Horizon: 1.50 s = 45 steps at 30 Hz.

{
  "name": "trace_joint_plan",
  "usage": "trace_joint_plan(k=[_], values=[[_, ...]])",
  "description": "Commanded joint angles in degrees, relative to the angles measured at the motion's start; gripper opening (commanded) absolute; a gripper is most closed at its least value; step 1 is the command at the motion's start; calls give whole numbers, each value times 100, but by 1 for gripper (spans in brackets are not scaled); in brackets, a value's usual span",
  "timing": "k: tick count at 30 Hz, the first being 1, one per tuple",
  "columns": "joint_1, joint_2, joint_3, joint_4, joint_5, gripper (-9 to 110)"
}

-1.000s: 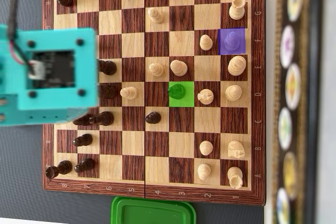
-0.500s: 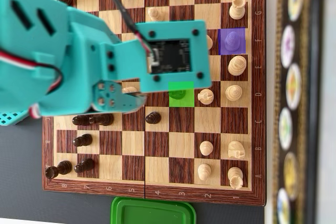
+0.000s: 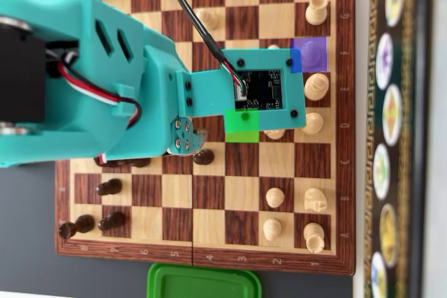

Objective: Play chess

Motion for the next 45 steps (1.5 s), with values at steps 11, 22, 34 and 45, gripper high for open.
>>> trace_joint_plan(k=[11,22,34,45], values=[[88,-703,-923,44,-9,15],[185,-861,-932,0,-9,16],[149,-879,-923,-141,-9,18],[185,-1503,-1459,-70,-123,18]])
